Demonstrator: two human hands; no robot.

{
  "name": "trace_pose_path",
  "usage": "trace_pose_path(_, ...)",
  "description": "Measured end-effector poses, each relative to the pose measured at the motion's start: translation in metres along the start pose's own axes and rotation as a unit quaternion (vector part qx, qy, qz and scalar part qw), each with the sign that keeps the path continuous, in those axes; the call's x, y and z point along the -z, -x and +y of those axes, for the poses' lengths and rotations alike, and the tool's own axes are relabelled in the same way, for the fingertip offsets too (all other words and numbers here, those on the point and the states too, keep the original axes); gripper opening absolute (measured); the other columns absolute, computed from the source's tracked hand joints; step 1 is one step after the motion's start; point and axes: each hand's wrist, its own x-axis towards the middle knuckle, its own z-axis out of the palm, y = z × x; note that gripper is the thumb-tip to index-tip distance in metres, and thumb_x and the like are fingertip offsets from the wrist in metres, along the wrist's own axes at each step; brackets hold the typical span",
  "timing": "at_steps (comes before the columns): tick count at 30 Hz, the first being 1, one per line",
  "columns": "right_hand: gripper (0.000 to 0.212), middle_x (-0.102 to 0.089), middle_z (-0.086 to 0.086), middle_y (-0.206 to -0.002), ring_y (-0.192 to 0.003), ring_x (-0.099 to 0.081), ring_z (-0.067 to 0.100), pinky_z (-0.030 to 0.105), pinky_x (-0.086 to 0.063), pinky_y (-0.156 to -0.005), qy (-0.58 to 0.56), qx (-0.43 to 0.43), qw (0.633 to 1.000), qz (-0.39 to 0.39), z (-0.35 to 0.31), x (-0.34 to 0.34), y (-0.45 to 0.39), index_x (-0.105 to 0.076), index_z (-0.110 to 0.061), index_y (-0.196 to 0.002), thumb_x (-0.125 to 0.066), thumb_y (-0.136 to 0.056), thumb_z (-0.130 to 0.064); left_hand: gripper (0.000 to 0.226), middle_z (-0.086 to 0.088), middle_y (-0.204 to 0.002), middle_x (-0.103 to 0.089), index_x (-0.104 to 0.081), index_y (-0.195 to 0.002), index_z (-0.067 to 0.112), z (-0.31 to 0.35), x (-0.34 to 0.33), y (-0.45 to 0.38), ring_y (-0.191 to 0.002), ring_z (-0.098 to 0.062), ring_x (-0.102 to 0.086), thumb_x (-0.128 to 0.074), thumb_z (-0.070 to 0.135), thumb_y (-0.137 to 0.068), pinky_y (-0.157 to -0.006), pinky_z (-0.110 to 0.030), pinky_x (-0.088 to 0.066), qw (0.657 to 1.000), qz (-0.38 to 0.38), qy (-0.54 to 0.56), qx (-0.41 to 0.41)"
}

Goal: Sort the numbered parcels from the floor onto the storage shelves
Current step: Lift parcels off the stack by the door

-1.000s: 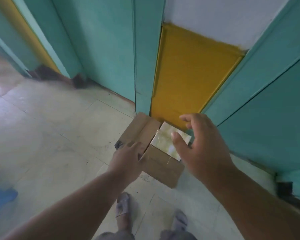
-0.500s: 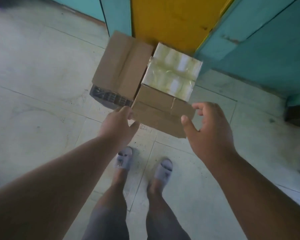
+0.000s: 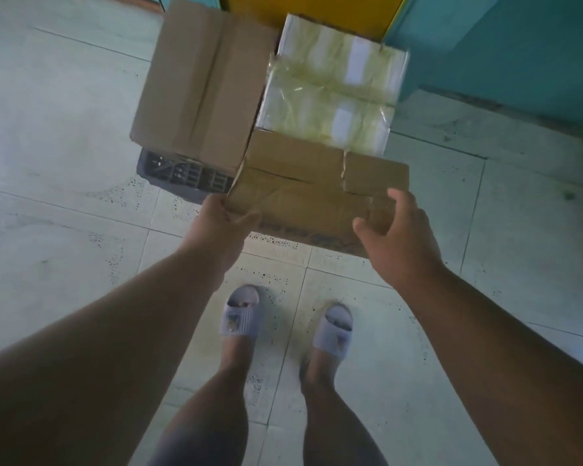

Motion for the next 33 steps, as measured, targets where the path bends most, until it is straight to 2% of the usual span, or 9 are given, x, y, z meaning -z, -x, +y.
trace_pose_path(5,0.068,-0.046,0.003,-0.137,-0.111,-0.051,0.017,0.026,-0.04,-0.078,-0.054,0.061,0.995,0.058,-0.026,0.067,0.043,-0.038,-0.027,-0.143,-0.064,-0.086,-0.054,0.047,0.0,-0.109,-0.067,-0.054,-0.101,0.031,0.036,0.035,0.054,-0.105,-0.026,-0.066,-0.07,0.063,-0.071,-0.092,-0.05,-0.055,0.988,0.025,0.15,0.023)
trace_pose_path(9,0.071,-0.047,-0.003,-0.138,-0.109,-0.046,0.005,0.01,-0.034,-0.068,-0.098,0.141,0.984,0.048,-0.065,0.148,0.095,-0.036,-0.025,-0.144,-0.068,-0.084,-0.047,0.033,-0.001,-0.092,-0.068,-0.061,-0.092,0.032,0.08,0.073,0.125,-0.081,-0.02,-0.06,-0.055,0.065,-0.087,-0.073,-0.036,-0.049,0.979,0.098,0.173,0.054)
trace_pose_path(12,0.072,-0.05,-0.003,-0.133,-0.112,-0.05,0.009,0.016,-0.043,-0.072,-0.1,0.19,0.976,0.039,-0.092,0.211,0.134,-0.042,-0.023,-0.139,-0.071,-0.079,-0.048,0.04,-0.001,-0.074,-0.06,-0.069,-0.094,0.022,0.111,0.106,0.181,-0.063,-0.018,-0.047,-0.056,0.059,-0.092,-0.06,-0.034,-0.038,0.977,0.101,0.173,0.067)
trace_pose_path(15,0.074,-0.05,-0.006,-0.133,-0.117,-0.048,0.008,0.011,-0.033,-0.072,-0.089,0.229,0.969,0.034,-0.11,0.267,0.17,-0.045,-0.029,-0.139,-0.073,-0.075,-0.053,0.047,-0.006,-0.074,-0.056,-0.071,-0.091,0.017,0.132,0.136,0.228,-0.062,-0.019,-0.044,-0.057,0.063,-0.09,-0.058,-0.034,-0.036,0.974,0.096,0.184,0.096)
trace_pose_path(19,0.082,-0.052,-0.003,-0.126,-0.112,-0.054,0.012,0.02,-0.046,-0.077,-0.094,0.245,0.964,0.037,-0.132,0.314,0.203,-0.047,-0.042,-0.14,-0.06,-0.068,-0.079,0.049,-0.005,-0.093,-0.065,-0.066,-0.111,0.009,0.16,0.17,0.267,-0.085,-0.022,-0.062,-0.064,0.053,-0.09,-0.075,-0.036,-0.056,0.961,0.104,0.233,0.104)
trace_pose_path(23,0.059,-0.062,-0.004,-0.123,-0.107,-0.061,0.014,0.036,-0.05,-0.086,-0.165,0.206,0.957,0.12,-0.154,0.34,0.213,-0.051,-0.043,-0.137,-0.055,-0.084,-0.069,0.04,-0.002,-0.095,-0.064,-0.059,-0.103,0.02,0.195,0.196,0.301,-0.083,-0.023,-0.064,-0.052,0.058,-0.093,-0.077,-0.047,-0.057,0.944,-0.027,0.326,0.049)
trace_pose_path(26,0.05,-0.065,-0.008,-0.121,-0.109,-0.061,0.016,0.036,-0.047,-0.087,-0.209,0.147,0.956,0.146,-0.167,0.354,0.22,-0.055,-0.041,-0.134,-0.048,-0.091,-0.065,0.05,-0.006,-0.12,-0.06,-0.054,-0.119,0.03,0.203,0.213,0.309,-0.109,-0.033,-0.06,-0.061,0.062,-0.082,-0.088,-0.059,-0.055,0.919,-0.175,0.352,0.009)
trace_pose_path(29,0.058,-0.068,-0.012,-0.118,-0.106,-0.065,0.014,0.045,-0.051,-0.096,-0.281,0.121,0.946,0.107,-0.178,0.369,0.236,-0.06,-0.044,-0.128,-0.049,-0.079,-0.072,0.045,-0.007,-0.135,-0.052,-0.045,-0.139,0.036,0.208,0.221,0.306,-0.12,-0.036,-0.054,-0.058,0.039,-0.096,-0.09,-0.055,-0.055,0.919,-0.203,0.338,-0.013)
trace_pose_path(33,0.045,-0.074,-0.008,-0.104,-0.098,-0.07,0.017,0.051,-0.054,-0.093,-0.341,0.105,0.928,0.111,-0.182,0.388,0.257,-0.069,-0.036,-0.111,-0.062,-0.073,-0.059,0.048,-0.007,-0.135,-0.053,-0.044,-0.138,0.03,0.222,0.219,0.304,-0.12,-0.036,-0.054,-0.058,0.045,-0.095,-0.097,-0.054,-0.05,0.937,-0.206,0.284,-0.005)
